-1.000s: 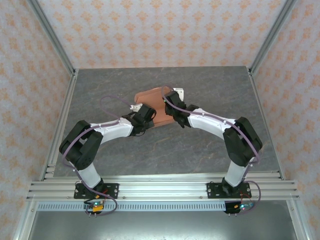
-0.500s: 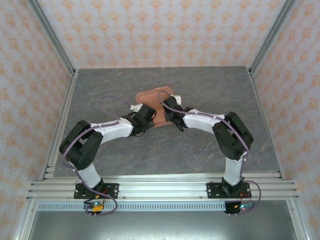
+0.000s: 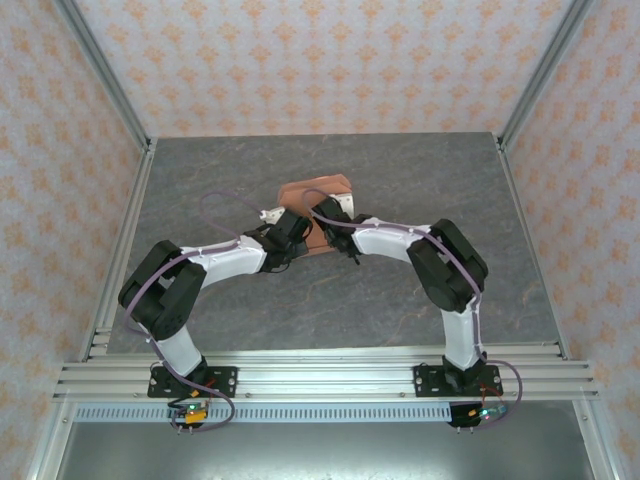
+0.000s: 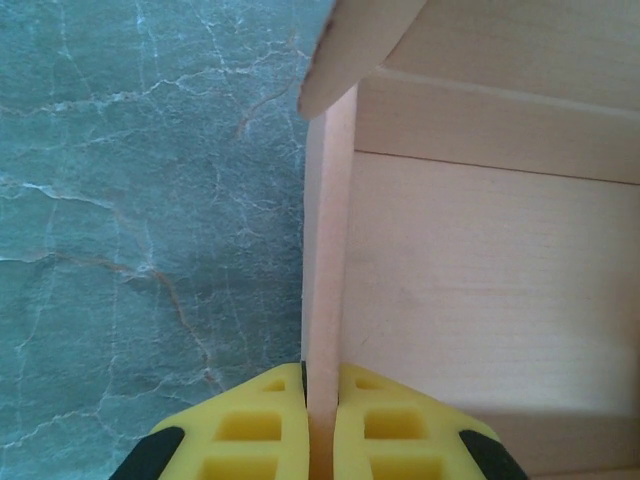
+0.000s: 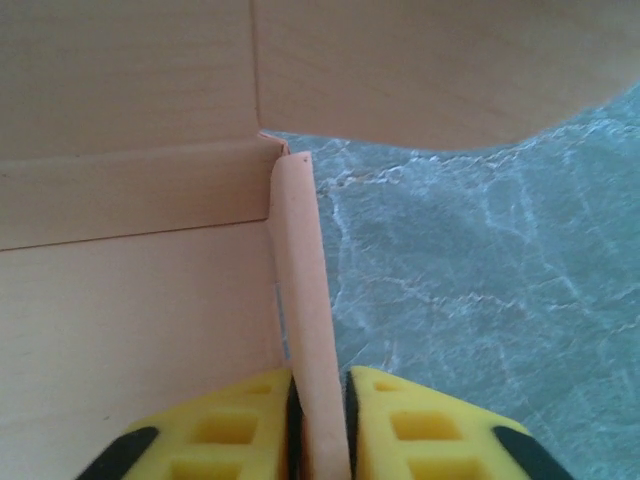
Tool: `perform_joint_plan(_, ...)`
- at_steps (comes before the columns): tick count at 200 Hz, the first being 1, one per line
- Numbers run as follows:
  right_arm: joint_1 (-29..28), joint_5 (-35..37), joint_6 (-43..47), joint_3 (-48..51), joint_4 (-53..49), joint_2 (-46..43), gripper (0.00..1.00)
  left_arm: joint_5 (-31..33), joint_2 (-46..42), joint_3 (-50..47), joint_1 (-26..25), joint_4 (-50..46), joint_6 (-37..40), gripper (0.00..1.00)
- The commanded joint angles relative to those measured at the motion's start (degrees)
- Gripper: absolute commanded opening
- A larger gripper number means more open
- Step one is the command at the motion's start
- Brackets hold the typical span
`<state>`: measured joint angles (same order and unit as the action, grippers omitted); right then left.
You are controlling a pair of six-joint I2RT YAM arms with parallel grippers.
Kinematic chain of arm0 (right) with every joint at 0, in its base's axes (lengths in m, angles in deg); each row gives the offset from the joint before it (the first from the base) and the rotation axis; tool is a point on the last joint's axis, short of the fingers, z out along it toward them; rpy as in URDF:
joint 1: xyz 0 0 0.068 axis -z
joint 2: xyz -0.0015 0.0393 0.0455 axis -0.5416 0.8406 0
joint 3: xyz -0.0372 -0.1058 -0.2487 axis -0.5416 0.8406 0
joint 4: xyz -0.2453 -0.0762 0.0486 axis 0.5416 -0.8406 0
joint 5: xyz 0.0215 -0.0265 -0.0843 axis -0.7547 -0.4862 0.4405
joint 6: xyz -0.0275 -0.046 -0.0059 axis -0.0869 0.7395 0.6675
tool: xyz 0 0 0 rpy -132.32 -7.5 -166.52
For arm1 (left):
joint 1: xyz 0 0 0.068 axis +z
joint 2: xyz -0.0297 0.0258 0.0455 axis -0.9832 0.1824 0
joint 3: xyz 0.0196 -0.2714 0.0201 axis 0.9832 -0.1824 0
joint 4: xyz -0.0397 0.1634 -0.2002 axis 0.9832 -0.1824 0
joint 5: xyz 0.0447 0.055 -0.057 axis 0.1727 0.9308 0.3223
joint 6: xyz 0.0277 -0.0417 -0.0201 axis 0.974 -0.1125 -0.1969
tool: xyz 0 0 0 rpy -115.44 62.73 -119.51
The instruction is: Fold the paper box
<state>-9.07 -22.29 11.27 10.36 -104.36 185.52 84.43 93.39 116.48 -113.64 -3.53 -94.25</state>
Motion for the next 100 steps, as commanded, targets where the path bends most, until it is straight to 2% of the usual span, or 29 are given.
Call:
perform_joint_plan(1,0.82,15.41,1.86,-2.45,-4.75,3.82,0.25,0.85,-0.57,-0.3,-0.55,-0.57,-1.44,0.0)
perform_joint_plan(20,0.11,18.83,2.41,-3.6,-4.48,5.05,0.34,0.85,-0.36,-0.05,-0.74,-0.68,-1.43,0.0)
perform_joint_plan(32,-0.39,19.58,2.31,-3.85,-4.04,4.76,0.43,0.87,-0.22,0.04,-0.68,-0.66,-1.48,0.0)
perform_joint_plan(43,-0.5,19.02,1.67,-3.51,-3.22,3.8,0.46,0.76,-0.1,0.17,-0.74,-0.68,-1.48,0.0)
perform_joint_plan(100,-0.1,2.28,-3.77,4.11,3.66,-10.96,0.5,0.98,0.25,-0.05,-0.79,-0.84,-1.34,0.0)
